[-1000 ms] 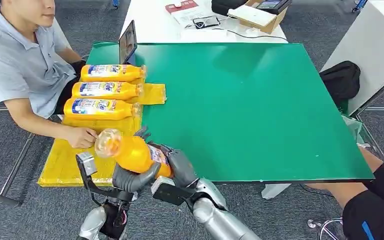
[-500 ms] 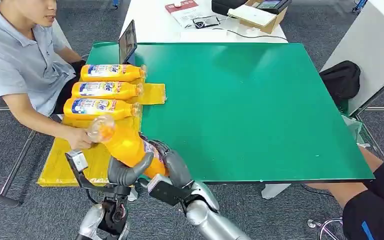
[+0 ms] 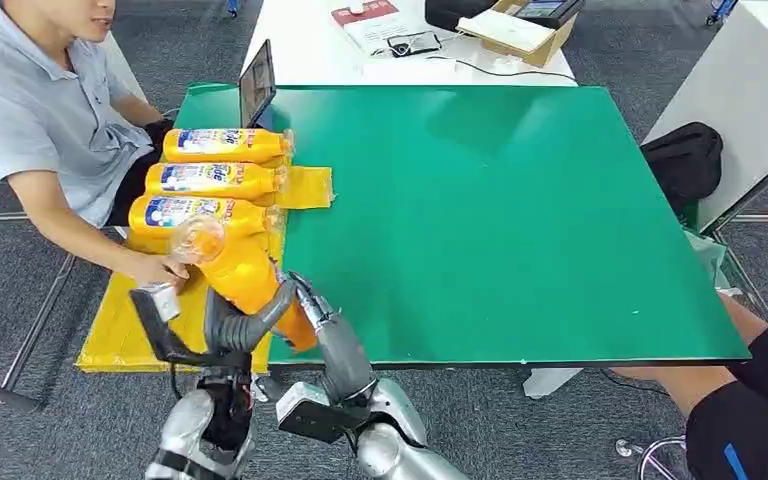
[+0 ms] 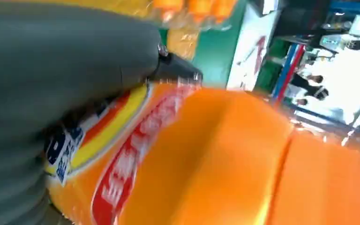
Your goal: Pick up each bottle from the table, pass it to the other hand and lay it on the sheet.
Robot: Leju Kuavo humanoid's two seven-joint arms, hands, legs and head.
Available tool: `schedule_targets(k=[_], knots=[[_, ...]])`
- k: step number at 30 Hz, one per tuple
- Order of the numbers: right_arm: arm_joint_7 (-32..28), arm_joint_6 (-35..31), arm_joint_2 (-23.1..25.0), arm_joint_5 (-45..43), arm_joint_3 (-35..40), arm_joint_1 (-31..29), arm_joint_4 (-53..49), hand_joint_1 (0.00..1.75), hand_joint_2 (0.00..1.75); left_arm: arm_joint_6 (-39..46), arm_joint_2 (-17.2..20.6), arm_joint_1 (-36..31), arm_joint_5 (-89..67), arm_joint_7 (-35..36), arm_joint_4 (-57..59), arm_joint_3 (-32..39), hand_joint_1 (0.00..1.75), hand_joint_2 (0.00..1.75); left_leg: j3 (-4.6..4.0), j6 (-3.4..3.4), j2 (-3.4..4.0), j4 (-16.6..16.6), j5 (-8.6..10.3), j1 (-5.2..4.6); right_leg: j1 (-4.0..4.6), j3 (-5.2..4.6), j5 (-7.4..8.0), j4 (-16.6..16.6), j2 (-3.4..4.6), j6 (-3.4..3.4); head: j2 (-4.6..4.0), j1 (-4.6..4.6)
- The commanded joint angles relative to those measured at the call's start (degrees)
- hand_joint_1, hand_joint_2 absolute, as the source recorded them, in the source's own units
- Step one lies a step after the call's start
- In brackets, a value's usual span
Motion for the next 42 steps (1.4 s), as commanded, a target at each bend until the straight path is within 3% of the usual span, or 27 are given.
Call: schedule_targets(k=[1,2,6,8,10,15,34,42], knots=[[-0.99,-2.37,-3.08,-3.06,8.07,-2.14,-4.07,0.0,0.0,5.21,5.57,-12.63,-21.85,0.31,17.0,-1.04,1.73,1.75,0.31,-0.08,0.14,-0.01,-0.1,0.04,0.05,0.26,-0.05,0.01,0.15,-0.15,0.0,-0.06],[-0.99,-2.65,-3.35,-2.92,8.32,-2.26,-4.84,0.0,1.75,6.07,6.76,-14.01,-27.72,1.13,18.14,-1.73,1.66,1.75,0.2,-0.06,0.14,-0.06,-0.04,0.01,0.02,0.13,0.0,-0.01,0.08,-0.1,0.0,-0.04],[-0.99,-3.18,-3.79,-3.8,7.89,-1.79,-7.91,0.0,1.75,9.94,9.77,-20.94,-47.7,5.45,29.3,-1.35,1.48,1.75,0.29,-0.07,0.14,-0.03,-0.08,0.02,0.03,0.2,-0.04,0.06,0.15,-0.13,0.0,-0.09],[-0.99,-3.75,-3.75,-4.73,6.94,-0.81,-9.6,0.0,1.75,10.87,11.17,-25.25,-55.66,8.59,37.26,-1.0,1.48,1.75,0.29,-0.08,-0.06,-0.03,-0.03,0.06,0.07,0.25,-0.08,0.03,-0.09,-0.15,0.0,-0.07],[-0.99,-3.69,-3.95,-4.66,6.93,-0.54,-9.94,0.0,1.75,11.05,11.43,-26.78,-55.48,6.83,40.17,0.12,1.47,1.75,0.18,-0.05,0.0,-0.04,0.03,0.05,0.04,0.13,-0.02,0.01,-0.05,-0.1,0.0,-0.07],[-0.99,-3.53,-3.84,-6.84,6.17,1.14,-11.96,0.0,1.75,11.9,13.83,-31.75,-67.37,15.6,49.68,-0.72,1.48,1.75,0.25,-0.08,0.27,-0.04,-0.04,0.03,0.03,0.14,-0.02,0.08,0.2,-0.12,0.0,0.02],[-0.99,-3.61,-3.79,-6.81,6.27,1.17,-11.91,0.0,1.75,12.08,14.17,-32.11,-67.48,14.85,50.57,-0.11,1.48,1.75,0.21,-0.07,0.19,-0.02,-0.02,0.06,0.06,0.15,-0.05,0.05,0.12,-0.11,0.0,0.04],[-0.99,-2.37,-3.99,-7.59,5.8,1.54,-12.22,0.0,1.75,6.66,14.29,-33.83,-73.21,19.61,56.36,-0.36,1.52,1.75,0.17,-0.06,0.22,-0.04,0.02,0.03,0.03,0.09,0.0,0.05,0.16,-0.06,0.0,0.07]])
